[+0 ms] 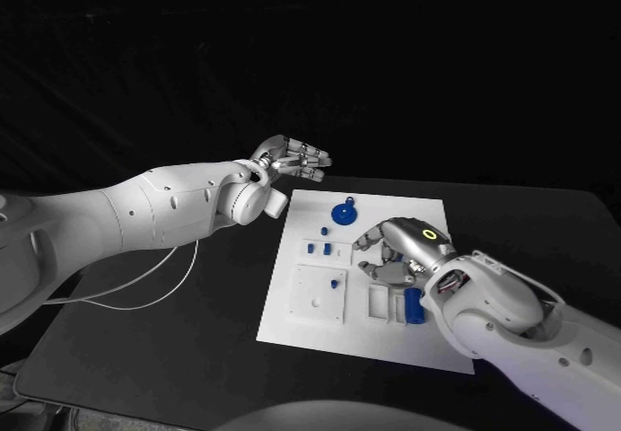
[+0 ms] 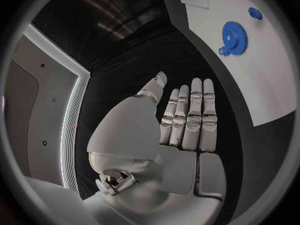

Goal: Assemble the parts on the task board

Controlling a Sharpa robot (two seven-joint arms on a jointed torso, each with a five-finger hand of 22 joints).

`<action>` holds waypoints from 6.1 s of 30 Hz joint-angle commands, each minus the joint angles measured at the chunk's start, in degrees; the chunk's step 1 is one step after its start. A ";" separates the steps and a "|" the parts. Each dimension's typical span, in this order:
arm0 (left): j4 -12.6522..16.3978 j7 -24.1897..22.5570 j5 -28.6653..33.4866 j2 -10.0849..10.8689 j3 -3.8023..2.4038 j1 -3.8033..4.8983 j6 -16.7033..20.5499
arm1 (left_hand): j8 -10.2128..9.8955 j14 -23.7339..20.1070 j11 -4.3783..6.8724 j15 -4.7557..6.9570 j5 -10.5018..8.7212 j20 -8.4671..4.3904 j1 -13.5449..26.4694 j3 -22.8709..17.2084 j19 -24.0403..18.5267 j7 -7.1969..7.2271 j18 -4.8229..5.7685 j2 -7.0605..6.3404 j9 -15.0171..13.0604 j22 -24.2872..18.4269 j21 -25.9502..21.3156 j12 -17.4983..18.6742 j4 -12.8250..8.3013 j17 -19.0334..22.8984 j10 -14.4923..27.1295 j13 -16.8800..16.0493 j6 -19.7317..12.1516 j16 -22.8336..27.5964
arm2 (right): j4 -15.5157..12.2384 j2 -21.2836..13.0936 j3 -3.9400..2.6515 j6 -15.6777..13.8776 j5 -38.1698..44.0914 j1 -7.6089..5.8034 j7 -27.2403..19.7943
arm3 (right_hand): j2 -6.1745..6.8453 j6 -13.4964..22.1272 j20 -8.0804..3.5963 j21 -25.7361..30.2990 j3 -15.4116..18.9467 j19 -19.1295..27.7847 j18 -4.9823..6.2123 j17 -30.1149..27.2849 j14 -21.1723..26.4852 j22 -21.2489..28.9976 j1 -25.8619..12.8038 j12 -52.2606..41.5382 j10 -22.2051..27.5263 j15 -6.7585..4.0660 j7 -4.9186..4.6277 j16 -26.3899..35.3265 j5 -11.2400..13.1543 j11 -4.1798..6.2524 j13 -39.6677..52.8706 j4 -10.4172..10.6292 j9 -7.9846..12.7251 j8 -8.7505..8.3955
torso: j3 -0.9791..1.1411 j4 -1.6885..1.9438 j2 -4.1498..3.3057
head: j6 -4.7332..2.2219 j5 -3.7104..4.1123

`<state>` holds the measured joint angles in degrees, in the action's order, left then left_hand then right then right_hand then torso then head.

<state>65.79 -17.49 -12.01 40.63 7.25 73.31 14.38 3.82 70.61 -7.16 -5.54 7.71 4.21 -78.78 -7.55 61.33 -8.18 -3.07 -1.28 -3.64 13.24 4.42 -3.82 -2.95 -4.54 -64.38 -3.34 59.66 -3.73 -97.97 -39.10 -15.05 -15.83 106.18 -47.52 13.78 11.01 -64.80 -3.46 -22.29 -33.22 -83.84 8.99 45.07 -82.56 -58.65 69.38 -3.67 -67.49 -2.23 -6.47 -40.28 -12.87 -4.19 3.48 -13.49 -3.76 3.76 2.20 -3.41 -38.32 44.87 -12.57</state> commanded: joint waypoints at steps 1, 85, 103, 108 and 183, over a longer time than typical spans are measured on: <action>0.16 -0.80 -0.02 0.01 -0.06 0.02 -0.70 | -0.05 -0.47 0.03 -0.02 -0.28 0.39 -0.02 0.33 0.13 0.20 0.02 0.49 0.01 -0.10 0.22 0.25 0.04 0.03 0.11 -0.01 -0.16 0.17 | 0.28 -1.42 -1.78 2.33 -5.17 -0.11 -0.60 | 0.33 0.41 0.32 -0.32 0.22 -2.37 0.06 -0.10 -0.11 0.06 -0.08 0.01 -0.38 0.40 0.00 -0.35 0.17 -0.09 -0.07 0.35 0.04 -0.17 | -0.14 -0.12 0.14 | -0.35 0.36; -0.04 -0.27 0.01 0.09 -0.04 0.02 -0.98 | -0.07 -0.51 0.10 -0.01 -0.26 0.35 -0.01 0.35 0.12 0.29 0.12 0.55 0.01 -0.74 0.32 0.27 0.17 0.01 -0.14 -0.01 0.01 0.18 | 5.95 -1.65 -3.48 11.85 2.59 -2.10 3.44 | -5.17 -8.07 -2.22 -6.37 -7.14 -2.28 -2.50 0.21 -0.58 -3.23 1.20 -0.55 -12.19 -2.04 2.27 -1.37 10.09 3.54 0.43 -0.79 -1.19 -0.05 | -0.25 0.02 0.26 | 0.27 0.92; -0.21 -0.46 0.00 0.01 -0.04 0.02 -0.88 | -0.07 -0.57 0.08 -0.03 -0.22 0.37 -0.10 0.27 0.16 0.27 0.11 0.60 0.01 -1.38 0.51 0.26 0.31 0.01 -0.07 -0.01 -0.03 0.18 | -1.65 -2.28 -6.34 5.52 -0.04 -2.08 2.09 | -5.19 -8.23 -2.35 -6.76 -6.82 -2.46 -2.62 0.68 -0.77 -3.80 1.50 -0.39 -12.46 -2.11 2.33 -1.31 10.09 3.60 0.39 -0.60 -1.22 -0.03 | -0.30 0.06 0.26 | 0.61 0.42; -0.33 -0.50 0.00 -0.13 -0.04 0.02 -0.87 | -0.07 -0.57 0.08 -0.03 -0.22 0.37 -0.10 0.27 0.16 0.27 0.11 0.60 0.01 -1.38 0.51 0.26 0.31 0.01 -0.07 -0.01 -0.03 0.18 | -2.73 -0.63 -5.83 5.28 -0.73 -1.93 1.20 | -5.18 -8.20 -2.35 -6.84 -6.61 -2.44 -2.63 0.93 -0.78 -4.00 1.68 -0.35 -12.47 -2.11 2.31 -1.26 10.09 3.60 0.38 -0.37 -1.22 -0.04 | -0.34 0.04 0.30 | 0.80 0.12; -0.80 -0.50 0.01 -1.19 -0.04 0.02 -1.20 | -0.07 -0.65 0.08 -0.05 -0.24 0.39 -0.04 0.18 0.13 0.26 0.11 0.61 0.01 -2.05 0.79 0.27 0.31 0.04 -0.07 -0.01 -0.03 0.18 | 2.49 7.47 7.02 7.24 2.67 0.23 -1.90 | -5.77 -8.10 -2.33 -6.51 -6.13 -2.47 -2.54 1.29 -0.92 -4.06 1.59 -0.36 -12.39 -2.09 2.28 -0.81 10.09 3.55 0.39 -1.30 -1.21 -0.05 | -0.31 0.16 0.25 | 2.47 -2.20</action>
<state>64.88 -17.55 -12.01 39.54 7.26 73.30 13.90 3.82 70.21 -7.16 -5.53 7.71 4.20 -78.78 -7.40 61.33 -8.18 -3.08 -1.28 -3.64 11.23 4.86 -3.82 -2.80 -4.54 -64.38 -3.34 59.66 -3.73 -95.71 -31.68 -8.27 -10.13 107.83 -47.42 11.94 6.05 -72.53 -5.49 -28.84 -39.37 -84.04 5.42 46.31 -83.64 -62.66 70.63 -3.84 -78.12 -3.88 -4.27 -41.36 -2.66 -2.12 3.91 -14.47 -4.91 3.48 1.87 -3.27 -38.05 47.31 -14.75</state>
